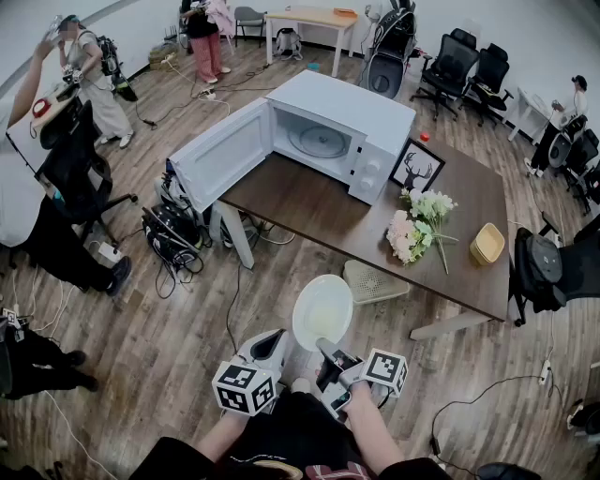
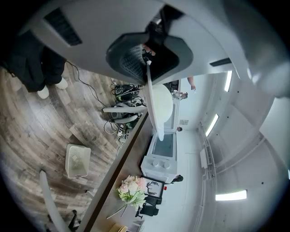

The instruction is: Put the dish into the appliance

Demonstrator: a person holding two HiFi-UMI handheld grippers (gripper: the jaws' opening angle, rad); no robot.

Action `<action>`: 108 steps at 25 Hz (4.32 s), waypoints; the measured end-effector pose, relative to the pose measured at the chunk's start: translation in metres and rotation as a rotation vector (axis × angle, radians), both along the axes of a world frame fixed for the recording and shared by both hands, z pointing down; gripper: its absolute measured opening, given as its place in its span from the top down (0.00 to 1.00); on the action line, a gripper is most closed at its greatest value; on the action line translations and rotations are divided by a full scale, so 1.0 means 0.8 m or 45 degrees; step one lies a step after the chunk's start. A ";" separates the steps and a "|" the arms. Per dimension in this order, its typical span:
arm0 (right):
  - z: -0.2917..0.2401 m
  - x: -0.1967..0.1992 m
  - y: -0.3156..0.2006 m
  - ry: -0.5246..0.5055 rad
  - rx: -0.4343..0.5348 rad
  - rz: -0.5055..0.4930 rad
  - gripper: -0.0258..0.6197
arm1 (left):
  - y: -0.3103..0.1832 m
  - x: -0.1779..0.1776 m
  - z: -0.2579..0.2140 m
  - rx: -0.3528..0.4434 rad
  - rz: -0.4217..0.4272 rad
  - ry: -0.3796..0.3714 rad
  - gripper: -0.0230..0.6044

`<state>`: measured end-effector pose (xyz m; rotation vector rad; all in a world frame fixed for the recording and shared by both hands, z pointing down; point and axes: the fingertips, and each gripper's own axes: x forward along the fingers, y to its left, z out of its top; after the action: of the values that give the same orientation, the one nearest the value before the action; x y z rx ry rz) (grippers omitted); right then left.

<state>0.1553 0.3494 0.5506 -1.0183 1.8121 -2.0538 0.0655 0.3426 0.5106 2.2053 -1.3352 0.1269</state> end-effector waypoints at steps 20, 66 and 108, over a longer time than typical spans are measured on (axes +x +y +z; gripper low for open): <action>-0.019 -0.050 -0.022 -0.015 0.075 0.041 0.91 | -0.028 -0.032 -0.016 0.075 0.110 0.079 0.95; -0.004 -0.024 -0.353 -0.015 0.066 -0.234 0.90 | -0.322 -0.007 0.002 0.041 -0.175 0.014 0.95; 0.004 -0.089 -0.541 -0.028 0.023 -0.085 0.90 | -0.544 -0.068 0.018 0.000 -0.015 -0.008 0.95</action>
<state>0.0841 -0.0831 0.5536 -0.9392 1.8741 -2.0744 0.0112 -0.0924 0.5248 2.1984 -1.3515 0.1300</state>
